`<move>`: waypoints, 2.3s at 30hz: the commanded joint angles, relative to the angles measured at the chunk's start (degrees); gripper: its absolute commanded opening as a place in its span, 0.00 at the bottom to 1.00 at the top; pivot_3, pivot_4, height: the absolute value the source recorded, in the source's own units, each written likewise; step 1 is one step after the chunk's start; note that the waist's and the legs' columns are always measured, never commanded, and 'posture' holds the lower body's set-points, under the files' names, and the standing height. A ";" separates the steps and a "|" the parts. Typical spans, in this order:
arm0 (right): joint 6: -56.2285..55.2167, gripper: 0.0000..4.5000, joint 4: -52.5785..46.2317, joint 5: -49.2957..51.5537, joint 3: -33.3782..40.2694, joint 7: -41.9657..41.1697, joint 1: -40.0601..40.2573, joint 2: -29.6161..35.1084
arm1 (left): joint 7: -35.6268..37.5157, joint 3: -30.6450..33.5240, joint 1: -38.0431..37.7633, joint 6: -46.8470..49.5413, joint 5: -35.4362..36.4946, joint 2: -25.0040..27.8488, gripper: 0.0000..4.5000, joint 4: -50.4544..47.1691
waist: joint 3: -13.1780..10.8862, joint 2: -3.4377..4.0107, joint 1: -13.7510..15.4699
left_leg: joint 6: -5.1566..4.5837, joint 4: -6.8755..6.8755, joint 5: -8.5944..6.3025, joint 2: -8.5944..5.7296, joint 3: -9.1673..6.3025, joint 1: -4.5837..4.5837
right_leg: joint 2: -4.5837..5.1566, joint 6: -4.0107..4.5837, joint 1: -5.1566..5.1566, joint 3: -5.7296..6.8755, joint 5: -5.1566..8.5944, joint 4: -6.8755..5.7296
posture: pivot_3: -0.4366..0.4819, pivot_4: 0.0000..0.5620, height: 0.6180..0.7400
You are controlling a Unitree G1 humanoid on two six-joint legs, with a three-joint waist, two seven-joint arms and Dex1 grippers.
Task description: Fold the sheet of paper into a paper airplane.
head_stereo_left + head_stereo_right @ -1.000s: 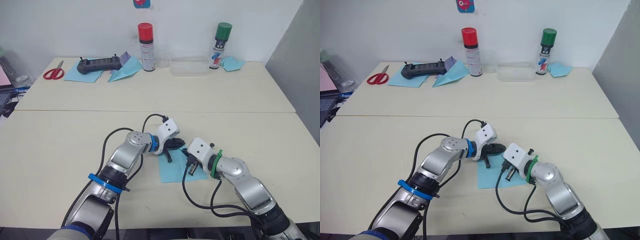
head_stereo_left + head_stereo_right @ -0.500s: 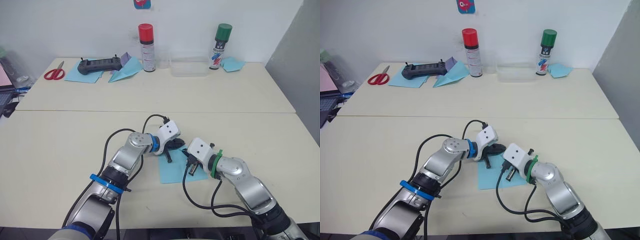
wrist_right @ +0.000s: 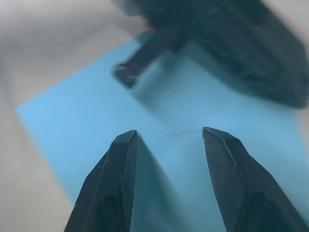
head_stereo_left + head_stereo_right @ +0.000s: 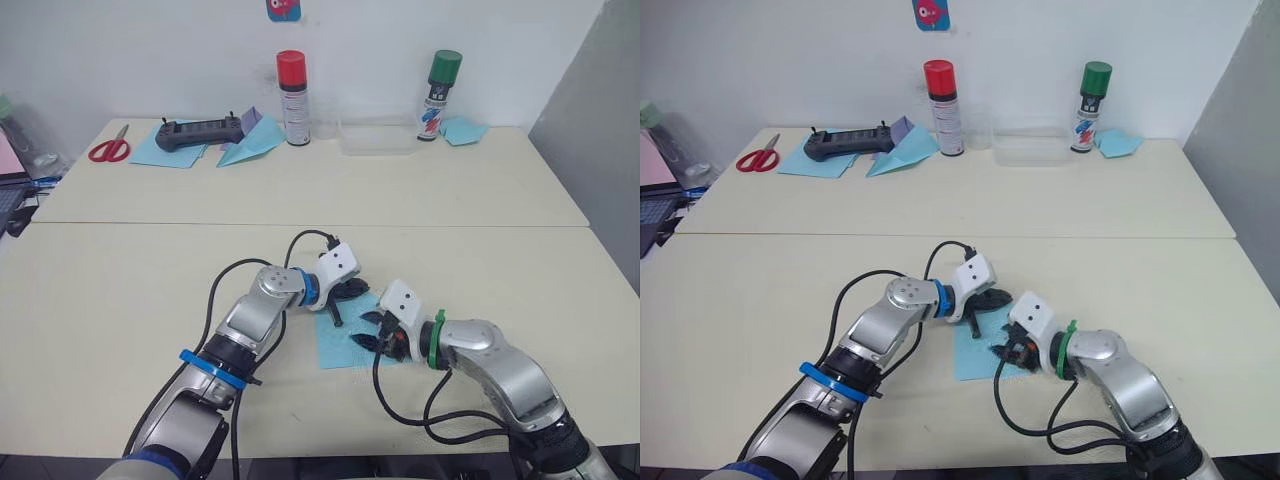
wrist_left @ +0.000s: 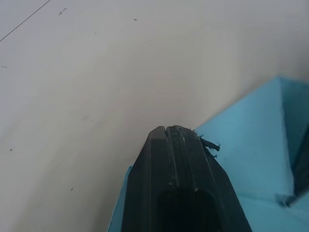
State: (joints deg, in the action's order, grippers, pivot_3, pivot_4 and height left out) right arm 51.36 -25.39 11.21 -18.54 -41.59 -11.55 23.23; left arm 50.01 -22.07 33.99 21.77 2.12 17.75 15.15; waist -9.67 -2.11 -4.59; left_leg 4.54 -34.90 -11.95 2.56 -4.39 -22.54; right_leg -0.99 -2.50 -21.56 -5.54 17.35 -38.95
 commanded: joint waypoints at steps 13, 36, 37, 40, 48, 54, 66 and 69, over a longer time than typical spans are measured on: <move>8.27 0.50 -6.80 16.97 10.42 -6.02 -1.25 7.37 | 1.55 -3.05 -0.49 -0.44 -3.07 -0.79 0.00 6.24 | 0.01 0.03 0.18 | 0.01 0.00 0.00 -0.06 0.00 0.05 | 0.06 -0.01 0.10 0.00 0.01 0.08 | 0.48 0.27 1.00; -7.13 0.00 10.45 1.05 5.37 14.04 -3.89 -1.98 | 3.15 -3.98 -0.40 -2.82 -4.82 -1.13 0.00 8.06 | 0.03 0.07 0.99 | 0.00 -0.02 0.00 -0.09 -0.03 -0.05 | 0.05 -0.03 0.03 -0.02 0.00 0.07 | 0.48 0.27 1.00; -7.19 0.00 10.44 0.96 5.37 13.98 -3.65 -1.92 | 3.31 -4.21 -0.46 -3.03 -5.12 -0.97 0.00 8.08 | 0.04 0.07 0.99 | 0.01 -0.02 0.00 -0.09 -0.03 -0.04 | 0.05 -0.02 0.03 -0.02 0.00 0.07 | 0.48 0.27 1.00; -6.50 0.00 10.18 0.78 5.26 14.11 -2.96 -1.72 | 3.62 -4.80 -0.66 -3.84 -6.00 -0.56 0.00 8.23 | 0.06 0.07 1.13 | 0.01 -0.02 0.00 -0.10 -0.03 -0.03 | 0.05 -0.03 0.05 -0.02 0.01 0.08 | 0.48 0.27 1.00; -4.25 0.00 8.37 0.11 4.31 14.89 0.68 -0.77 | 3.71 -4.97 -0.63 -4.77 -6.75 -0.52 0.00 8.77 | 0.14 0.09 1.24 | 0.00 0.00 0.00 -0.09 -0.03 -0.02 | 0.05 -0.02 0.07 -0.01 0.02 0.09 | 0.48 0.27 1.00; -4.39 0.00 7.75 0.21 6.39 15.17 4.22 1.50 | 3.84 -5.26 -0.64 -5.34 -6.79 -0.47 0.00 9.30 | 0.25 0.10 1.33 | 0.00 0.03 -0.02 -0.09 -0.03 -0.03 | 0.05 -0.03 0.09 0.00 0.05 0.16 | 0.48 0.27 1.00; 2.28 0.00 3.40 5.08 14.08 17.96 11.07 0.03 | 3.94 -5.39 -0.56 -5.87 -6.43 -0.92 0.00 10.32 | 0.90 0.18 1.70 | 0.01 0.03 -0.03 -0.10 -0.05 -0.02 | 0.08 -0.03 0.18 0.01 0.08 0.31 | 0.48 0.27 1.00; 3.69 0.00 1.64 6.36 15.70 17.85 13.11 0.75 | 4.03 -5.39 -0.75 -5.74 -6.38 -0.92 0.00 10.08 | 0.98 0.19 1.77 | 0.01 0.03 -0.04 -0.10 -0.06 -0.02 | 0.08 -0.02 0.19 0.01 0.09 0.32 | 0.48 0.27 1.00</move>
State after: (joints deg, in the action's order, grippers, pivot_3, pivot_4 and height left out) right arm 50.57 -25.74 17.58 -4.24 -24.77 -1.75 22.38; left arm 52.93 -24.51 36.02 14.22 -1.34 15.99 21.04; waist -8.69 -1.92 -2.81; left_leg 4.56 -34.87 -11.99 2.45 -4.45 -22.57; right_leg -0.92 -2.51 -21.37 -5.53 17.44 -38.62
